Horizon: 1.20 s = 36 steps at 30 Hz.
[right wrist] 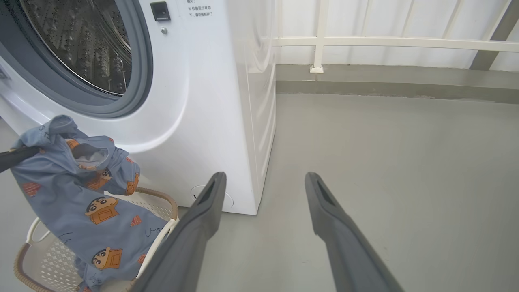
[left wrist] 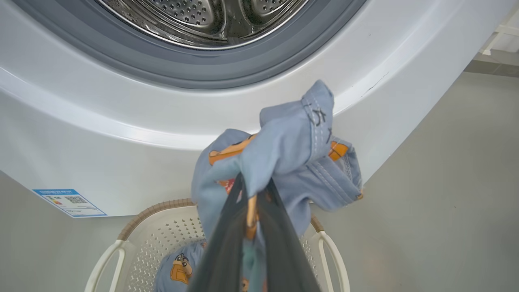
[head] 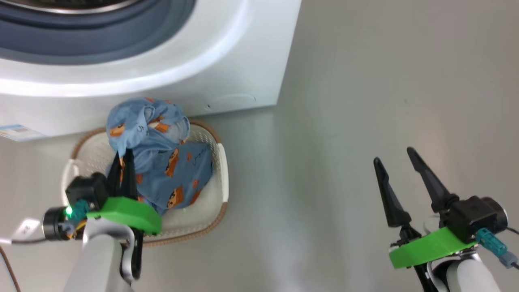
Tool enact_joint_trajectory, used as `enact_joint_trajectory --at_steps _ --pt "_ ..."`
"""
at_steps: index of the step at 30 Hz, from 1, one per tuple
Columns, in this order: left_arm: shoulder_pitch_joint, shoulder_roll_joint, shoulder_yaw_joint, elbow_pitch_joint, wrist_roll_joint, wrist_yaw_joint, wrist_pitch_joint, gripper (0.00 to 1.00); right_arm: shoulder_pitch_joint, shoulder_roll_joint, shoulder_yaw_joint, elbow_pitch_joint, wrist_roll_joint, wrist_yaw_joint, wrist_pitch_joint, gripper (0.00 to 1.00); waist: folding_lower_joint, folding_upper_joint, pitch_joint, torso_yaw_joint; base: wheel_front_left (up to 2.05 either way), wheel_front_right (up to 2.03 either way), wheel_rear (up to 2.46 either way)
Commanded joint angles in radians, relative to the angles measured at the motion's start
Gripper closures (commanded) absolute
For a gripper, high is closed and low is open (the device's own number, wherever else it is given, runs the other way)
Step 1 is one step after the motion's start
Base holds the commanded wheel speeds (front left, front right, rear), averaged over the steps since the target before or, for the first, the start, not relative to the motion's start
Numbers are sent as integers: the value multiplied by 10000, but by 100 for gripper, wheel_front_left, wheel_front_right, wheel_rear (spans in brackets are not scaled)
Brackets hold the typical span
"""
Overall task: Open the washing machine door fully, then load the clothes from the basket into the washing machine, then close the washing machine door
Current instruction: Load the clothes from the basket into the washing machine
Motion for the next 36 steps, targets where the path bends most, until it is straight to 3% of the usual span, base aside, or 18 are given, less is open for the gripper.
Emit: enact_joint_trajectory --at_steps 1,16,36 --pt "519 211 343 -701 324 140 -121 100 343 -15 176 -155 -83 62 64 0 0 0 -1112 575 0 0 0" --pt "3017 490 279 -3181 1029 251 -56 100 1796 309 -5 -534 -254 62 691 0 0 0 -3382 955 0 0 0" --pt "4575 866 204 -5178 976 718 968 100 2829 461 -3 -1310 -304 62 1160 0 0 0 -4615 830 0 0 0"
